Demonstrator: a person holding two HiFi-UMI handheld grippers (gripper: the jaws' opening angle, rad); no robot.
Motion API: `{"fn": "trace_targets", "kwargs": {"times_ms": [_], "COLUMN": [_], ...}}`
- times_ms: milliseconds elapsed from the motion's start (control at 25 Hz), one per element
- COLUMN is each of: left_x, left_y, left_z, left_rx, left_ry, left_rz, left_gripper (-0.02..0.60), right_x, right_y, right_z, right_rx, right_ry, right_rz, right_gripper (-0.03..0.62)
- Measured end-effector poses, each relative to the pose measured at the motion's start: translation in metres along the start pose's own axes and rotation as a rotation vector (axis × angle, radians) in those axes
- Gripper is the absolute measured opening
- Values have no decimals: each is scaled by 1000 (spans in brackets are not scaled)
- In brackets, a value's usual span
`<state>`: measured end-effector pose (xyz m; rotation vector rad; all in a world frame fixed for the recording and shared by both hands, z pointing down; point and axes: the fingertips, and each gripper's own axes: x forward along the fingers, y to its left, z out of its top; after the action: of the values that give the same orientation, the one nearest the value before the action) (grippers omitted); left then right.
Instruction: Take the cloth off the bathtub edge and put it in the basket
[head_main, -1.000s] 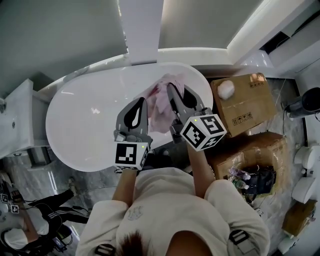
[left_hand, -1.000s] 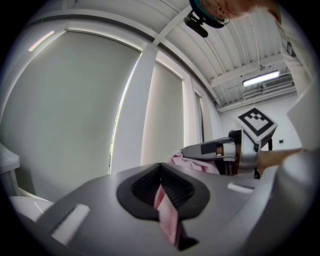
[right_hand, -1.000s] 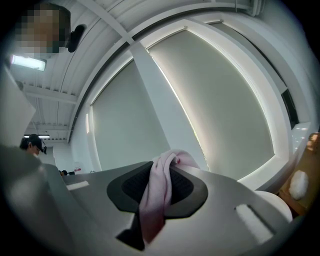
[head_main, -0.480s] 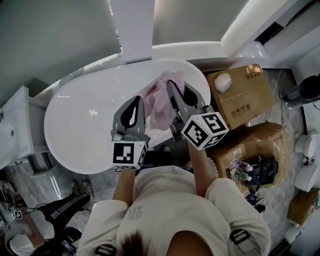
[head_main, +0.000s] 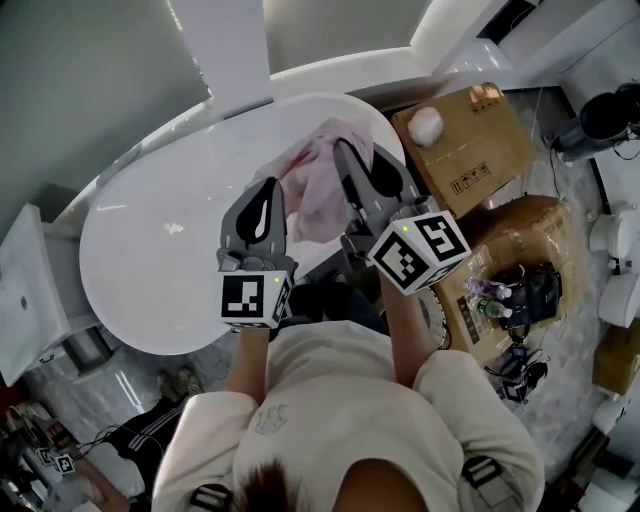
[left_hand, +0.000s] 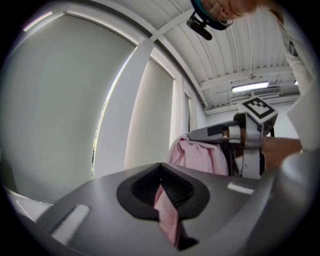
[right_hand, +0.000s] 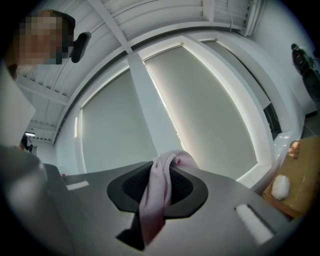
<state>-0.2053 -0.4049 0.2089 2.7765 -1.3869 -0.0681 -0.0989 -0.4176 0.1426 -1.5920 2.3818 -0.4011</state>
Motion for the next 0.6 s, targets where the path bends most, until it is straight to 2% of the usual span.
{"fn": "trace_targets", "kwargs": {"times_ms": [320, 600], "left_x": [14, 14], "left_y": [-46, -90], "left_z": [1, -2], "left_rx": [10, 21], "left_ry": [4, 8], "left_rz": [-123, -189], "left_gripper": [9, 9], "right_x": [-42, -91], "right_y": [-26, -42], "right_z": [19, 31], "right_rx": [-8, -26], "right_ry": [-46, -75], "right_rz": [-112, -185], "right_gripper": [61, 61]}}
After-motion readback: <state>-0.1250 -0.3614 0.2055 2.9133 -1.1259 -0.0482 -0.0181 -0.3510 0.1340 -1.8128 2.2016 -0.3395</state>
